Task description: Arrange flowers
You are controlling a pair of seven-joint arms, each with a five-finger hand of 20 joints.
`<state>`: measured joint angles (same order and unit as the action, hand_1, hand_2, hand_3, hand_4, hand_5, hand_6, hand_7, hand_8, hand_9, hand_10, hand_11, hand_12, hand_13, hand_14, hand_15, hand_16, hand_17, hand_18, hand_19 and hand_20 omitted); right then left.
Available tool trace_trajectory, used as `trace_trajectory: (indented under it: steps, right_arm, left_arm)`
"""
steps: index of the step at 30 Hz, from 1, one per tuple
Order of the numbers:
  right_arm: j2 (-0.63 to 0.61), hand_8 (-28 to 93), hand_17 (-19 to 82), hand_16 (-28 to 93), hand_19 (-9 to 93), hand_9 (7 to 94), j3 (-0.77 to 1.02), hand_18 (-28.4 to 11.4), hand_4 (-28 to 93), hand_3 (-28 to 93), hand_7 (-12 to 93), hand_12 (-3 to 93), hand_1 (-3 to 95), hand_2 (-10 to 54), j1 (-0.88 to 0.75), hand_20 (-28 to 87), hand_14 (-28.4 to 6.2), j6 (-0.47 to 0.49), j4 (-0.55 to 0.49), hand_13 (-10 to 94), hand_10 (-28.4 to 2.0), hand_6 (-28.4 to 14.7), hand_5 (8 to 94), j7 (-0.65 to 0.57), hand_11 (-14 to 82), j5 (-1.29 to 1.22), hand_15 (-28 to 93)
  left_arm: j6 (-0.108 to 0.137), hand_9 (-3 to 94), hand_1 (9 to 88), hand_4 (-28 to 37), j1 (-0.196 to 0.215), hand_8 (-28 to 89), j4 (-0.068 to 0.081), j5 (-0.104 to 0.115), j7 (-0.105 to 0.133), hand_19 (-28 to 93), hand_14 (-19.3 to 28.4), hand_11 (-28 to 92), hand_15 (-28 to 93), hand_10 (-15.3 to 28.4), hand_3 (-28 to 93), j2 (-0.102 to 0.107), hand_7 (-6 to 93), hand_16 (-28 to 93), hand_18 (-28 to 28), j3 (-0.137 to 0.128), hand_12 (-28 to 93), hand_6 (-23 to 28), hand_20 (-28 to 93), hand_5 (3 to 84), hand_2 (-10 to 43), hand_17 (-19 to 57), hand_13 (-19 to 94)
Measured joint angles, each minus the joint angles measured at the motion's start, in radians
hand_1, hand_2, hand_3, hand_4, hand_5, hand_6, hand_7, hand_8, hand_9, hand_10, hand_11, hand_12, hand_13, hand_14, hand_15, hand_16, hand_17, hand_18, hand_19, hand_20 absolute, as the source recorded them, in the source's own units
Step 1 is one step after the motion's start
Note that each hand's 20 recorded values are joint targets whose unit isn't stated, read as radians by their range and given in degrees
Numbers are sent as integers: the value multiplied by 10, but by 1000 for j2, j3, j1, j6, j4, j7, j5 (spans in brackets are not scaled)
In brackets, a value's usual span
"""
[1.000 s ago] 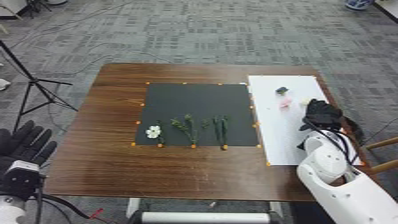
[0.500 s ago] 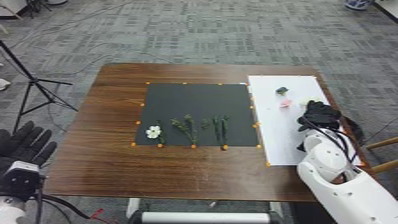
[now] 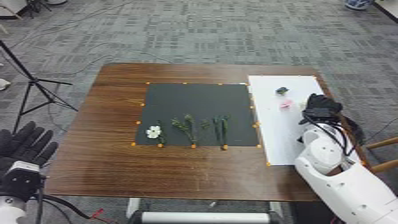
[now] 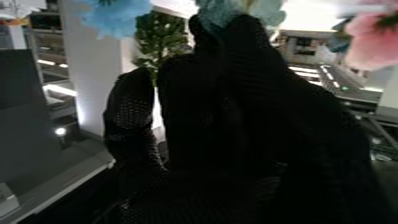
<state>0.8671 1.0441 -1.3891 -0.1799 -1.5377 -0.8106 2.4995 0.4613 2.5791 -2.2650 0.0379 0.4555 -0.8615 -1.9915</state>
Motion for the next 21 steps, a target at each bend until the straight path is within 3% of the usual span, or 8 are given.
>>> trace_trajectory:
  steps: [11,21]
  right_arm:
    - [-11,73,369,496,854,861,4,-247,-282,675,274,452,702,-95,-19,400,-81,-34,-16,714,-80,-5,744,-3,131,2,660]
    - [-55,92,373,507,854,866,92,-248,-283,688,269,467,697,-95,-105,408,-86,-31,-236,714,-84,-8,750,-2,132,-160,670]
  left_arm:
    - [-1,329,266,-283,0,-77,0,-5,-1,254,135,185,309,140,717,-1,108,-28,124,0,117,95,124,399,174,-20,247]
    - [-1,327,266,-283,8,-78,-2,-5,1,254,134,182,306,139,717,-1,108,-27,124,1,118,94,124,398,173,-20,247]
